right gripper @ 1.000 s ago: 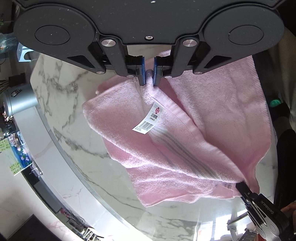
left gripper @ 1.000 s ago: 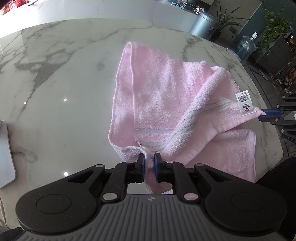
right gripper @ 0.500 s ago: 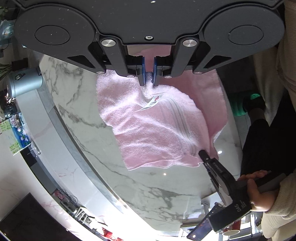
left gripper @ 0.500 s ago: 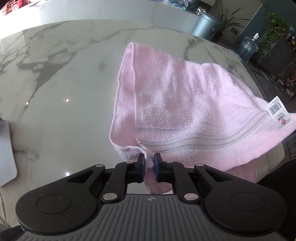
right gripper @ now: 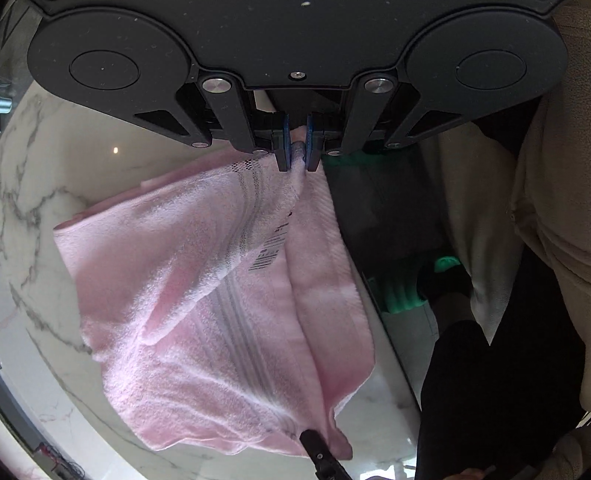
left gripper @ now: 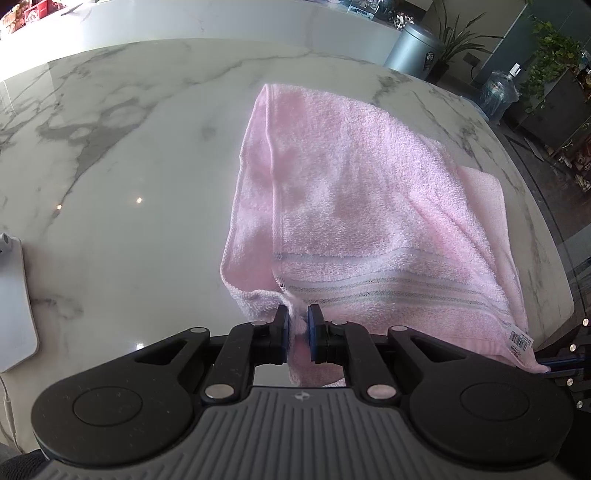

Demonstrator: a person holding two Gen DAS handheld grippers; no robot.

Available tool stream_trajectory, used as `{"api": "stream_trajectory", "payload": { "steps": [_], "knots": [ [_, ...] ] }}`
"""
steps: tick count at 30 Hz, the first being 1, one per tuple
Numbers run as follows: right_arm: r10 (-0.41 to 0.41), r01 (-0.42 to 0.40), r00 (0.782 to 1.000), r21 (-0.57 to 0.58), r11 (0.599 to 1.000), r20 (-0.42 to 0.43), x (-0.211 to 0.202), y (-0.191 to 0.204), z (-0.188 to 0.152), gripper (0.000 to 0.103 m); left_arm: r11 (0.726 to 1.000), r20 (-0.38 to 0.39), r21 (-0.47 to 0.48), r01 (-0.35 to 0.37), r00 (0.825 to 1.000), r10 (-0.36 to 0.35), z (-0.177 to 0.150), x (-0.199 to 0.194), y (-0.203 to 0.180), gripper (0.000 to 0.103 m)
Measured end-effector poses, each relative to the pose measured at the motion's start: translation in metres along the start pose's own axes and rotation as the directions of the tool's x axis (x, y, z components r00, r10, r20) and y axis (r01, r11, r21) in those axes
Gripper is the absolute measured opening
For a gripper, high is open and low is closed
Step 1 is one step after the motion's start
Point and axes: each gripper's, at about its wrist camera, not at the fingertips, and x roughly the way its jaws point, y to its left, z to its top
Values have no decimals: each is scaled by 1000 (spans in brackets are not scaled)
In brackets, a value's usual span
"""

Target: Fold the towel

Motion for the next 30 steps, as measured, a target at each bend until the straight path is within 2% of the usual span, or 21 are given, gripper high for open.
{"api": "stream_trajectory", "payload": {
  "steps": [7,13,18,21,24,26,28,29,30],
  "knots": [
    [-13,14,1000,-14,1000,17,15,7,-10,6,1000,-5,2,-10,1000,10,1,1,0,9],
    [-91,90,996,-79,993,-6,26,22,-15,8,1000,-6,4,-13,1000,13,1,2,0,9],
    [-163,162,987,-115,980,5,19,35,-24,33,1000,-6,5,-14,1000,14,-1,1,0,9],
    [-233,238,971,-104,966,54,9,43,-31,42,1000,-4,6,-13,1000,13,-1,0,0,9],
    [-281,292,953,-99,951,115,7,48,-35,42,1000,-5,13,-19,1000,19,-1,1,-2,9],
    [-282,295,951,-99,950,123,11,49,-34,41,1000,-6,16,-22,1000,23,-2,1,-2,9],
    [-277,289,954,-94,953,117,17,47,-31,27,1000,-6,14,-21,1000,21,-2,1,-2,9],
    [-284,294,953,-84,952,109,20,46,-29,9,1000,-5,12,-20,1000,20,-2,0,-1,9],
    [-289,298,951,-75,952,108,21,44,-28,7,1000,-4,10,-18,1000,18,-2,0,-1,9]
  ]
}}
